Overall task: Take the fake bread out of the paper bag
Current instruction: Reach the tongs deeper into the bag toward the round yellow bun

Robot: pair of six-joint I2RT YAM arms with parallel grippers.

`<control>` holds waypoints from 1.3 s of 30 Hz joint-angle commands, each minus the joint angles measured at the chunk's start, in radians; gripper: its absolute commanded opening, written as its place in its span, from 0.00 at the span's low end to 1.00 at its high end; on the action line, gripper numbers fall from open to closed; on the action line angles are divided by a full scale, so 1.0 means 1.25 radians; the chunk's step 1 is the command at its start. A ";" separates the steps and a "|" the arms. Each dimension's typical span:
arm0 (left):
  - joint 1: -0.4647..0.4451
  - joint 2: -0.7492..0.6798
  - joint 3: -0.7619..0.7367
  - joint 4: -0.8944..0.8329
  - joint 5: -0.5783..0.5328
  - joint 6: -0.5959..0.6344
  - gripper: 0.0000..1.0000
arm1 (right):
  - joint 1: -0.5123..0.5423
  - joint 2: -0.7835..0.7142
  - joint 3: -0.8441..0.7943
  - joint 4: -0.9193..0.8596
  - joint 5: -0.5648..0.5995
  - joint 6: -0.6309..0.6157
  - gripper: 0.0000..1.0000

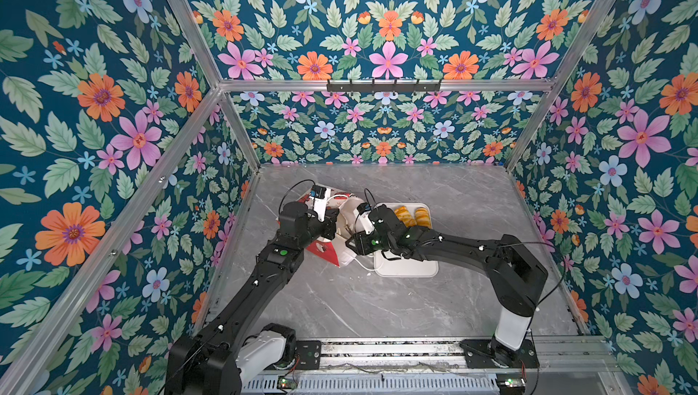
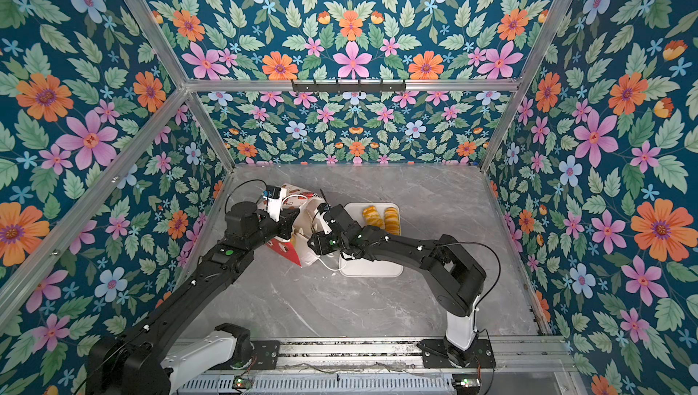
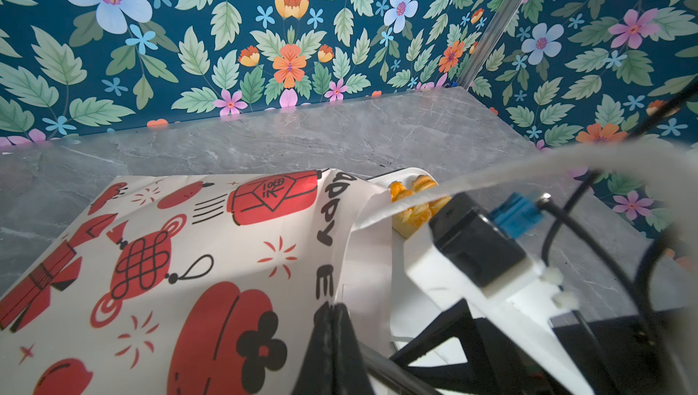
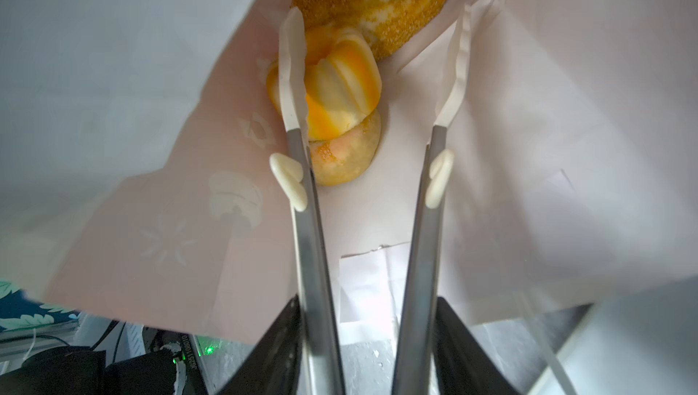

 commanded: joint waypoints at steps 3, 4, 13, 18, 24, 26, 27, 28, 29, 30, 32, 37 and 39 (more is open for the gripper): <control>0.001 0.004 0.007 0.026 0.010 -0.006 0.00 | 0.001 0.023 0.026 0.046 -0.014 0.008 0.54; 0.000 0.004 0.006 0.027 0.011 -0.008 0.00 | 0.001 0.028 0.030 0.049 -0.015 0.010 0.54; 0.001 -0.005 -0.002 0.033 0.011 -0.012 0.00 | 0.000 0.085 0.093 0.040 -0.021 0.025 0.54; 0.001 -0.007 -0.007 0.039 0.015 -0.017 0.00 | -0.004 0.099 0.098 0.058 -0.016 0.036 0.54; 0.001 -0.012 -0.010 0.042 0.012 -0.020 0.00 | -0.010 0.118 0.108 0.057 -0.021 0.045 0.52; 0.001 -0.014 -0.010 0.042 0.012 -0.020 0.00 | -0.011 0.110 0.092 0.061 -0.022 0.040 0.53; 0.001 -0.013 -0.010 0.042 0.011 -0.020 0.00 | -0.011 0.105 0.082 0.062 -0.018 0.033 0.53; 0.001 -0.013 -0.010 0.042 0.010 -0.019 0.00 | -0.010 0.096 0.069 0.057 -0.009 0.023 0.53; 0.001 -0.012 -0.011 0.044 0.009 -0.020 0.00 | -0.011 0.085 0.052 0.059 0.004 0.013 0.53; 0.000 -0.012 -0.012 0.045 0.009 -0.019 0.00 | -0.010 0.075 0.038 0.058 0.016 0.008 0.53; 0.001 -0.010 -0.014 0.048 0.009 -0.020 0.00 | -0.011 0.055 0.004 0.061 0.034 -0.014 0.54; 0.001 -0.013 -0.023 0.055 0.007 -0.020 0.00 | -0.010 0.048 -0.019 0.050 0.041 -0.055 0.54; 0.001 -0.015 -0.025 0.056 0.009 -0.020 0.00 | -0.010 0.058 -0.012 0.047 0.021 -0.064 0.55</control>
